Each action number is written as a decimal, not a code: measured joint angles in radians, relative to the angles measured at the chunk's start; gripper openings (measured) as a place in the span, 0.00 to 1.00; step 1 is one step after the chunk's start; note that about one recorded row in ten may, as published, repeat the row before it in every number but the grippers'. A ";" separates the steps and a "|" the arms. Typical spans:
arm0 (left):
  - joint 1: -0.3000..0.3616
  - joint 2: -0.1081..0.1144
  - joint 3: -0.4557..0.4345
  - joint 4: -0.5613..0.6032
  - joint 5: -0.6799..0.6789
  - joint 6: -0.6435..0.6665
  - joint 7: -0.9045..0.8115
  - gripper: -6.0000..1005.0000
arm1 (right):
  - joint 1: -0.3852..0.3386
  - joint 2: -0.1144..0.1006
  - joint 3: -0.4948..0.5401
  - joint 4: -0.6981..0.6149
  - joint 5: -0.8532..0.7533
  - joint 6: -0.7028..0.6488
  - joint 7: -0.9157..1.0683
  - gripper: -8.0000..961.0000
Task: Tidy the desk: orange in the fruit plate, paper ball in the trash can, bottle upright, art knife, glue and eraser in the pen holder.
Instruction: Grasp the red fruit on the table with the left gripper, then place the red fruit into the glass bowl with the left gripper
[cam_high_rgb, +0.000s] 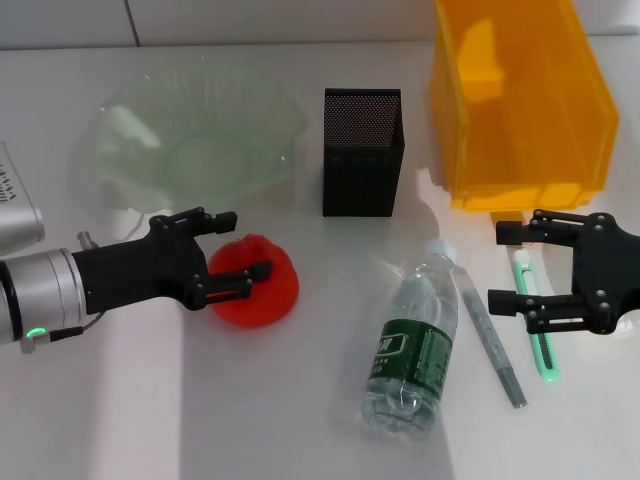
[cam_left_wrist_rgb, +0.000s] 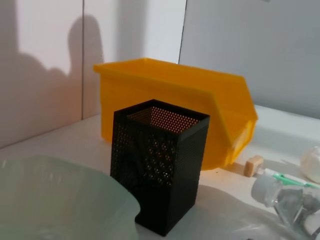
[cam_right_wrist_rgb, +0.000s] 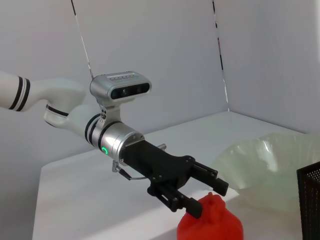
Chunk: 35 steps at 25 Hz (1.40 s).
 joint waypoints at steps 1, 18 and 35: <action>0.000 -0.001 0.002 -0.002 0.000 -0.011 0.007 0.77 | 0.000 0.000 0.000 0.000 -0.001 0.000 0.000 0.87; 0.006 0.001 0.060 0.040 0.031 0.039 0.042 0.38 | -0.001 0.001 0.000 0.002 -0.002 0.007 0.003 0.87; -0.109 -0.002 -0.217 0.024 -0.066 -0.114 0.050 0.09 | -0.010 0.002 0.000 0.003 0.004 0.004 0.006 0.87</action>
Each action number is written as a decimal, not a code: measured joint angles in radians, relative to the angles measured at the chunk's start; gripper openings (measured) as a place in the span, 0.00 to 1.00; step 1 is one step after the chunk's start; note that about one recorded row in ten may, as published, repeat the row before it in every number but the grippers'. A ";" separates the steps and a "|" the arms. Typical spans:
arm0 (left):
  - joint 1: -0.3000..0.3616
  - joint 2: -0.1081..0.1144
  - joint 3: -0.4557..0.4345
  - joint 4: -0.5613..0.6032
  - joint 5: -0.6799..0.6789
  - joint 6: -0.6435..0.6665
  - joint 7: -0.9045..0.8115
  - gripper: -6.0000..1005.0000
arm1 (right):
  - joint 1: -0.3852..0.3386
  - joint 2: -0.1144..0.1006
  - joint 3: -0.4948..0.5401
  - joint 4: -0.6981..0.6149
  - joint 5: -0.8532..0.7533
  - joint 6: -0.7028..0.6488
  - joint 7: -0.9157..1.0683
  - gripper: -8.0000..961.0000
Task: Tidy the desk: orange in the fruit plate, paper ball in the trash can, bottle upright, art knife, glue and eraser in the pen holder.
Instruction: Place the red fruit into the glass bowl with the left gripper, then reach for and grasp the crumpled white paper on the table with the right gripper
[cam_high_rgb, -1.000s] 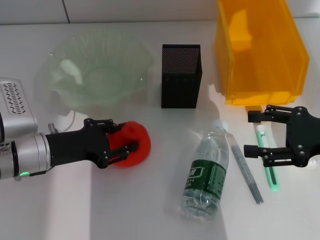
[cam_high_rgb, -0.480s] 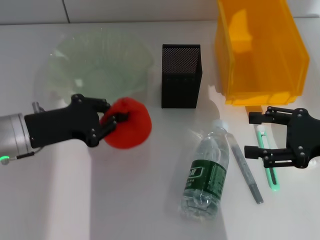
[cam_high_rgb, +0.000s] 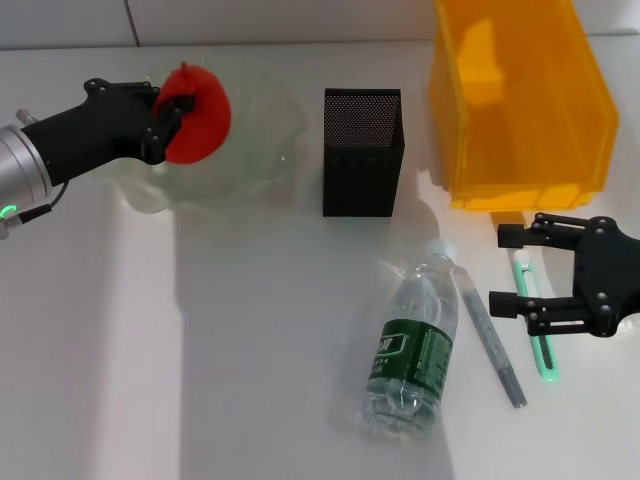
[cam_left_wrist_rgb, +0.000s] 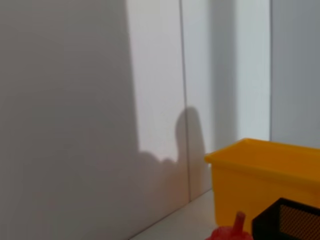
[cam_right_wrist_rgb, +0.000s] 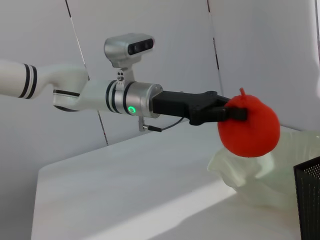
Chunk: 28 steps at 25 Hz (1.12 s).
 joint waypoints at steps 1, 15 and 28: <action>-0.018 0.000 0.001 -0.020 0.000 -0.059 0.000 0.08 | 0.000 0.000 0.000 0.000 0.000 -0.001 0.002 0.87; -0.034 -0.003 0.008 -0.059 -0.041 -0.164 0.015 0.20 | 0.002 -0.001 0.000 0.000 -0.001 0.002 0.021 0.87; -0.018 0.000 0.013 -0.049 -0.043 -0.063 0.005 0.66 | 0.004 -0.002 0.002 -0.003 -0.002 0.002 0.035 0.87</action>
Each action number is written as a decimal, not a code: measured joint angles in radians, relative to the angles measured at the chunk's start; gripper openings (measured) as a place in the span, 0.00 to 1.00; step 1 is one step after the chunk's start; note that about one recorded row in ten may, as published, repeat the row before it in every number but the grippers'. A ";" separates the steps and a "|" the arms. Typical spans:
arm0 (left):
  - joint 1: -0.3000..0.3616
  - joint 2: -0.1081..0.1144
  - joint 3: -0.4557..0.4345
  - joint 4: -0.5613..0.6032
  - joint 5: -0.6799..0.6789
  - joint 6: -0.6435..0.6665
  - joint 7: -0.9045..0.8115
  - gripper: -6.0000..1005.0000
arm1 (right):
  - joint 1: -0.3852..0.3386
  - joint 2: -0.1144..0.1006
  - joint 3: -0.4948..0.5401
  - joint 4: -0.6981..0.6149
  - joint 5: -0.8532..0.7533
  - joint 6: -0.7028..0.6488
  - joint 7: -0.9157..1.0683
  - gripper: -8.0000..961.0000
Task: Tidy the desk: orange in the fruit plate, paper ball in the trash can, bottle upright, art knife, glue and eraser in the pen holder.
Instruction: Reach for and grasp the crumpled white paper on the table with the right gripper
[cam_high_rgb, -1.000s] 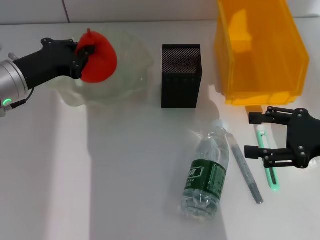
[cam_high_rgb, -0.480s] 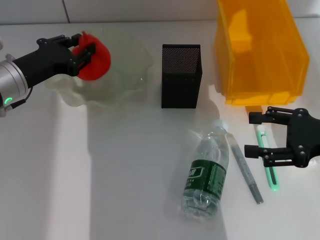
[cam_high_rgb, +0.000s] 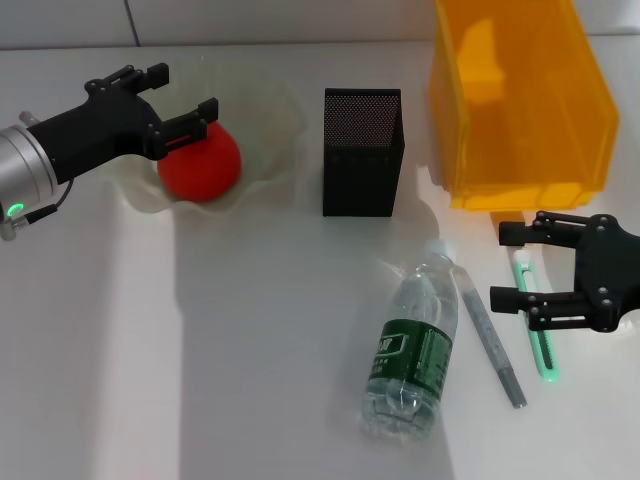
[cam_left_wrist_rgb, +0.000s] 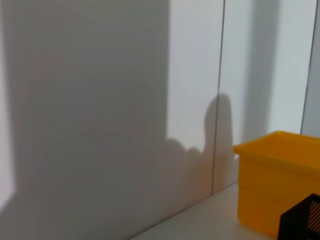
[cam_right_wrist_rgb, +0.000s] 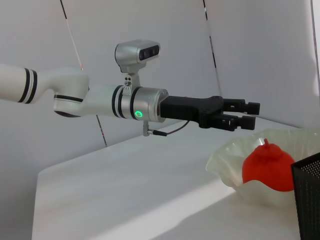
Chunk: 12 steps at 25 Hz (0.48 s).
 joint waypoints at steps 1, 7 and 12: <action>0.011 0.001 -0.003 0.010 -0.003 0.028 -0.001 0.74 | 0.001 -0.001 0.002 -0.005 0.001 -0.005 0.021 0.87; 0.087 0.006 0.006 0.050 -0.009 0.288 0.008 0.81 | 0.003 -0.019 0.005 -0.131 -0.002 -0.037 0.265 0.87; 0.120 0.006 0.020 0.056 0.073 0.415 0.027 0.81 | 0.010 -0.034 0.001 -0.406 -0.050 -0.121 0.550 0.87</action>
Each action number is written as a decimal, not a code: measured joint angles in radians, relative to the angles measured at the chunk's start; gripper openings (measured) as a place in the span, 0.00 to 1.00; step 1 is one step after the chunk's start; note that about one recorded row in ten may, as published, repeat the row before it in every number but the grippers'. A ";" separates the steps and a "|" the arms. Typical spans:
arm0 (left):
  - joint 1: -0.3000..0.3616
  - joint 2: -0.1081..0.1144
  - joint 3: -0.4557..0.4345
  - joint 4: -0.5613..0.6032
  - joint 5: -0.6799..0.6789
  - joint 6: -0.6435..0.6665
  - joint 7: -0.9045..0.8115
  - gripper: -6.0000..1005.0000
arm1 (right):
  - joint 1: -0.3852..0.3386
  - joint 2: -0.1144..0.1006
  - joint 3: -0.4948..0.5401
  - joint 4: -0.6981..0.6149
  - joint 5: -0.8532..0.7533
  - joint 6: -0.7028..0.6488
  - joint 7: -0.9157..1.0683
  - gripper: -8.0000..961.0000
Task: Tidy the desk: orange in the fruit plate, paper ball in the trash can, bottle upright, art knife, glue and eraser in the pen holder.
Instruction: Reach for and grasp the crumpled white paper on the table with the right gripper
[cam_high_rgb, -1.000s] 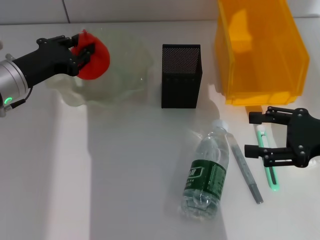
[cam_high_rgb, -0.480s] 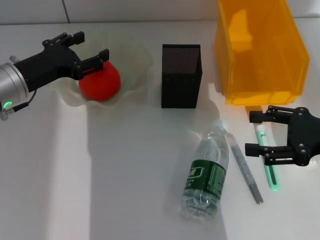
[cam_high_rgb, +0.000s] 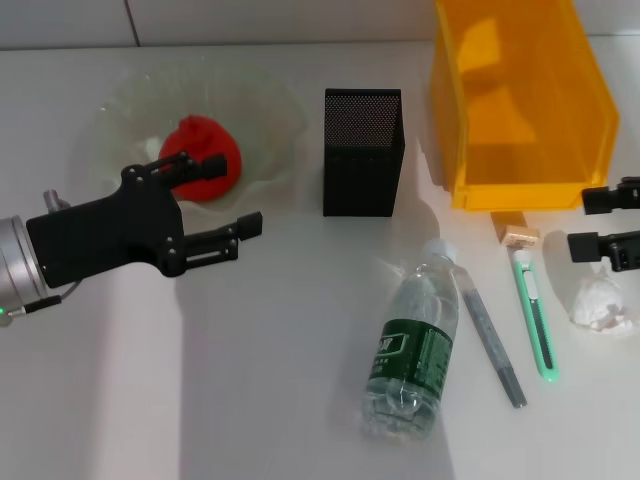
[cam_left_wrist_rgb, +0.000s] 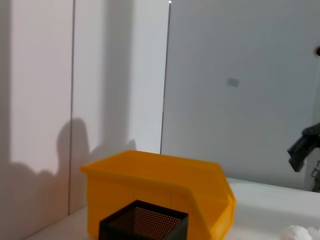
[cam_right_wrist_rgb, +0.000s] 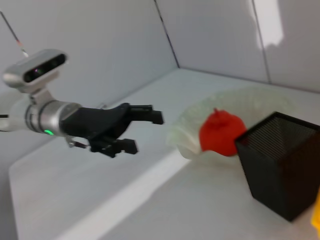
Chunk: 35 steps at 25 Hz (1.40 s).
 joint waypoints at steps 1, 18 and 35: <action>0.004 -0.001 0.004 -0.006 0.012 0.012 0.010 0.81 | 0.011 -0.002 -0.009 -0.091 -0.052 -0.013 0.103 0.87; 0.009 -0.004 0.107 -0.034 0.025 -0.023 0.024 0.81 | 0.083 0.035 -0.426 -0.392 -0.623 -0.007 0.602 0.87; 0.011 -0.004 0.107 -0.034 0.030 -0.026 0.026 0.81 | 0.099 0.034 -0.540 -0.197 -0.629 0.210 0.629 0.87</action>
